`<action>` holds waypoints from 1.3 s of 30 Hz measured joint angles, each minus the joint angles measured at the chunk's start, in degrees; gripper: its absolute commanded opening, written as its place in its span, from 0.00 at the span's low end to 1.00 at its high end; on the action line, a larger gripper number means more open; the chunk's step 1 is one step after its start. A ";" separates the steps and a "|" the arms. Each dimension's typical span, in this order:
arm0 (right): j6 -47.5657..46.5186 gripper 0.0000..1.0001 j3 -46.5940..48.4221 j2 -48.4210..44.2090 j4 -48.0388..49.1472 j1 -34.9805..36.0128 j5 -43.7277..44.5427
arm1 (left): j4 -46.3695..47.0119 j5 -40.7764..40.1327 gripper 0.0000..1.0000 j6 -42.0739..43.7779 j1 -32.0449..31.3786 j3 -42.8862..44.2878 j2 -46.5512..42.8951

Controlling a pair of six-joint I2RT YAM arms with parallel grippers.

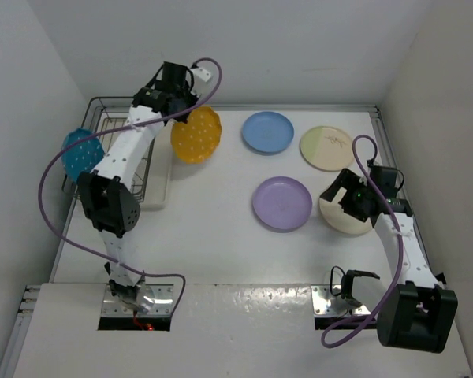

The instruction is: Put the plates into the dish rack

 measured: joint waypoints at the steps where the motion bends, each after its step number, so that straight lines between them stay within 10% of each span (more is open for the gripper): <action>1: -0.04 0.96 0.07 0.22 0.09 0.00 -0.33 | 0.79 -1.95 0.00 0.87 0.20 0.07 -1.77; 22: 0.35 0.96 3.91 4.44 2.60 0.00 -6.54 | 17.22 -42.38 0.00 23.61 6.36 -10.01 -17.38; 39: 1.53 0.96 6.97 5.70 1.62 0.83 -7.93 | 34.40 -48.09 0.00 34.14 17.81 -30.14 -25.51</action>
